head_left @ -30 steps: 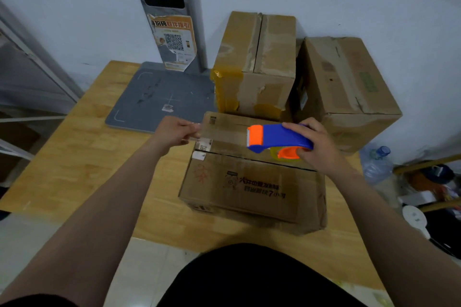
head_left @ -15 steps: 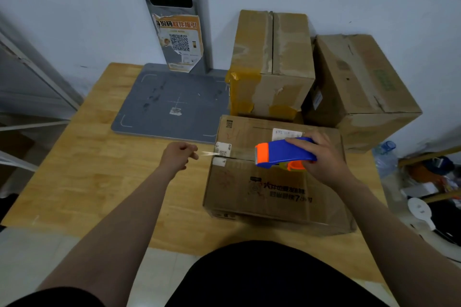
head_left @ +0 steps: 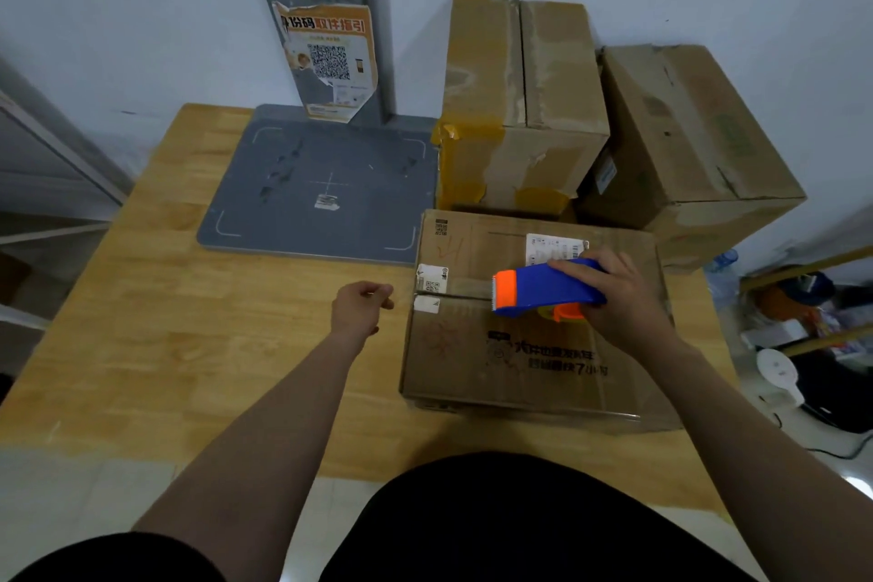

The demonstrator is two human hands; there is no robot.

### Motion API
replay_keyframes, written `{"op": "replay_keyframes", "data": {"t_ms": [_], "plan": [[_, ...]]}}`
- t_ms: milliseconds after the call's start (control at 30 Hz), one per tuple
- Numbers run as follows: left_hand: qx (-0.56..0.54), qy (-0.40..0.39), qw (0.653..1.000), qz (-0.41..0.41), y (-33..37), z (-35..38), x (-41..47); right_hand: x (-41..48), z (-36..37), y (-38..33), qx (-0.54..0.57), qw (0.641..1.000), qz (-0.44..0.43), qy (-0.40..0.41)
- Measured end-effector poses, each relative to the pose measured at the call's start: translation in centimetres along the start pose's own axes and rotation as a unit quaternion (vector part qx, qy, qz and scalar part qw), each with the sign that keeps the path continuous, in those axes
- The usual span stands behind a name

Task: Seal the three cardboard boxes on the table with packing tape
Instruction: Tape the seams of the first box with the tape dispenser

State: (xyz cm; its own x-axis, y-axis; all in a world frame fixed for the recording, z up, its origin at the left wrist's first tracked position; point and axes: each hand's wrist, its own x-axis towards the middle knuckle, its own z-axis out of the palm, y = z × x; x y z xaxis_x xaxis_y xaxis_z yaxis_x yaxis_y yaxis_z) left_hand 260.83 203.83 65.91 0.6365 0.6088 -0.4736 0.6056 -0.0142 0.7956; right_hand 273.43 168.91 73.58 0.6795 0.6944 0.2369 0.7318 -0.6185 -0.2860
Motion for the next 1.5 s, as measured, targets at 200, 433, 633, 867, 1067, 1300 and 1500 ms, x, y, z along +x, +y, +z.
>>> {"op": "replay_keyframes", "data": {"t_ms": [200,433,633,867,1067,1300,1500], "plan": [[0.019,-0.022,0.999,0.021,-0.8,3.1,-0.5,0.0,0.2,-0.3,-0.003,1.000,0.007,-0.004],[0.056,-0.132,0.981,-0.130,-2.5,2.7,-0.2,-0.1,0.4,-0.4,0.000,1.000,0.023,-0.007],[0.003,-0.034,0.999,-0.004,1.4,2.3,0.7,0.1,0.6,-0.3,0.008,0.999,0.033,-0.005],[0.147,-0.019,0.983,0.109,2.9,5.1,-2.3,-0.1,0.6,0.2,0.047,0.997,0.061,-0.031],[0.111,0.012,0.986,0.125,1.6,5.4,-2.8,-0.1,0.3,1.2,0.059,0.993,0.064,-0.080],[0.046,0.010,0.996,0.071,1.5,5.9,-2.5,0.3,-1.4,2.2,0.077,0.991,0.030,-0.106],[0.090,0.019,0.994,0.058,1.5,5.7,-2.3,0.6,-2.9,2.5,0.080,0.989,0.004,-0.127]]}}
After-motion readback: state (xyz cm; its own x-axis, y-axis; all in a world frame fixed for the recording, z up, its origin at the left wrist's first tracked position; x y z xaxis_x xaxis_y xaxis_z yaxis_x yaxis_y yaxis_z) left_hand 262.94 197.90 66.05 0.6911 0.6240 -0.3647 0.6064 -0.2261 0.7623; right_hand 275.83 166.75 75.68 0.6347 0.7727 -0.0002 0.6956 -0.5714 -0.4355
